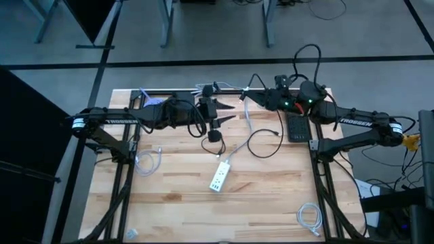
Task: Insert USB
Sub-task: Insert the right black charger cable into the black outlet extension
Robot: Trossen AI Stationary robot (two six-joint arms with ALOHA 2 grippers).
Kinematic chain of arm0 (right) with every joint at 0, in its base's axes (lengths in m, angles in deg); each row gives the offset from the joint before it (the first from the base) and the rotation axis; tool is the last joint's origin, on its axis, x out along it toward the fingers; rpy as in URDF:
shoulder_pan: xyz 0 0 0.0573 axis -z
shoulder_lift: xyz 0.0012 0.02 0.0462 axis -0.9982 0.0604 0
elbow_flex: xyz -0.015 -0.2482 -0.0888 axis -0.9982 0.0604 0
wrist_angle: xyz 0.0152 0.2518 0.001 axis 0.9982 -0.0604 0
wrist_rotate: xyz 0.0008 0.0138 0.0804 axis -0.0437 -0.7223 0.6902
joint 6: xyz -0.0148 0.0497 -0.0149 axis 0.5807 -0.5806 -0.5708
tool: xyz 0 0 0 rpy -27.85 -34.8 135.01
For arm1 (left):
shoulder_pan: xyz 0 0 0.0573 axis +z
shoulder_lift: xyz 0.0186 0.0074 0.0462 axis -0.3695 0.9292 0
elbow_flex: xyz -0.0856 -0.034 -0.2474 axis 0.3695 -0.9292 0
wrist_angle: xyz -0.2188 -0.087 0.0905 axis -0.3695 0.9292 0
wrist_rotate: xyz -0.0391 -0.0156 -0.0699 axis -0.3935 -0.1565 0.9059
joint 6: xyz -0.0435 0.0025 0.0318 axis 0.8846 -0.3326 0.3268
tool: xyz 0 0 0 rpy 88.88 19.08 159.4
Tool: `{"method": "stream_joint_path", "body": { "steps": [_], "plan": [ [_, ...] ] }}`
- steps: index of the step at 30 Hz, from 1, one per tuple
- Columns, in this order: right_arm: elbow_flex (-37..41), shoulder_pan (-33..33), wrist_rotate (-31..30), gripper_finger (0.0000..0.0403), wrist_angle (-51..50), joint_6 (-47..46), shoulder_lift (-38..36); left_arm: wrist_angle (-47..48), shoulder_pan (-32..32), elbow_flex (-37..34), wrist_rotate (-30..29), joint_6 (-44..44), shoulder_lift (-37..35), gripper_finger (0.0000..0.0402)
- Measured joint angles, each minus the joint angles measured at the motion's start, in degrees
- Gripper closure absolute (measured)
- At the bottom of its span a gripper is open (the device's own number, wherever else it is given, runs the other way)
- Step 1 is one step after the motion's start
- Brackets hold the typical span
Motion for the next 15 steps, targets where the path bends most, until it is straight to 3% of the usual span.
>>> {"method": "stream_joint_path", "body": {
  "steps": [4,9,15],
  "plan": [
    [0.0,0.0,3.6,0.0403,-2.2,12.8,-1.1,0.2,0.9,0.0,0.1,4.4,0.0,0.028],
    [0.0,0.0,3.7,0.0403,-9.8,22.4,-3.1,-0.2,2.1,-0.1,5.6,12.5,0.3,0.0288],
    [0.0,0.0,3.7,0.0403,-13.8,30.9,-5.9,-0.6,2.1,-0.1,6.2,17.5,3.2,0.0293]
  ]
}}
